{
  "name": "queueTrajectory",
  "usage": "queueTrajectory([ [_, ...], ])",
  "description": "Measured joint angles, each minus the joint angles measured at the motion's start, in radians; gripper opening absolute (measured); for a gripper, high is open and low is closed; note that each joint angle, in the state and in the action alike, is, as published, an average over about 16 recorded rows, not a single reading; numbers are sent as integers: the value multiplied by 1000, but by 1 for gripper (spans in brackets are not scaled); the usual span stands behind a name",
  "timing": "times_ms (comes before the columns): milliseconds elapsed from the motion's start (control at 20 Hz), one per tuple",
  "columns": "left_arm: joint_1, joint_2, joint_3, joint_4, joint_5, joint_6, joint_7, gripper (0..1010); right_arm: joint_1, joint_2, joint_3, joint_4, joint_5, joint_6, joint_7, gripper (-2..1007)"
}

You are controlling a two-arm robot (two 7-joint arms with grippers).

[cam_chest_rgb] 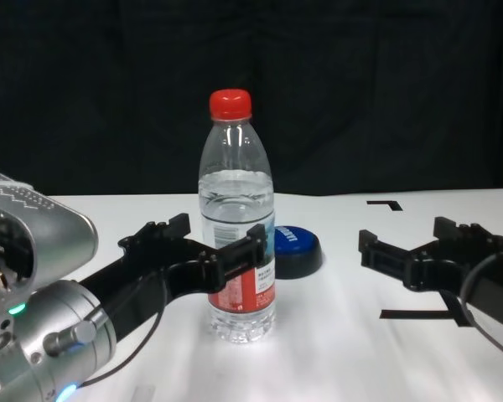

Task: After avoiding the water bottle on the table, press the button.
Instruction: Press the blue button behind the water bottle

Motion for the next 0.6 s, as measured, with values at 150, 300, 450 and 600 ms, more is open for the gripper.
queueTrajectory([
  [150,2,2,-2,-2,-2,1,0,1003,0,0,0,0,0,0,0,1003],
  [300,5,4,-6,-6,-4,1,1,1003,0,0,0,0,0,0,0,1003],
  [450,11,7,-11,-12,-6,1,3,1003,0,0,0,0,0,0,0,1003],
  [600,19,11,-17,-19,-8,0,5,1003,0,0,0,0,0,0,0,1003],
])
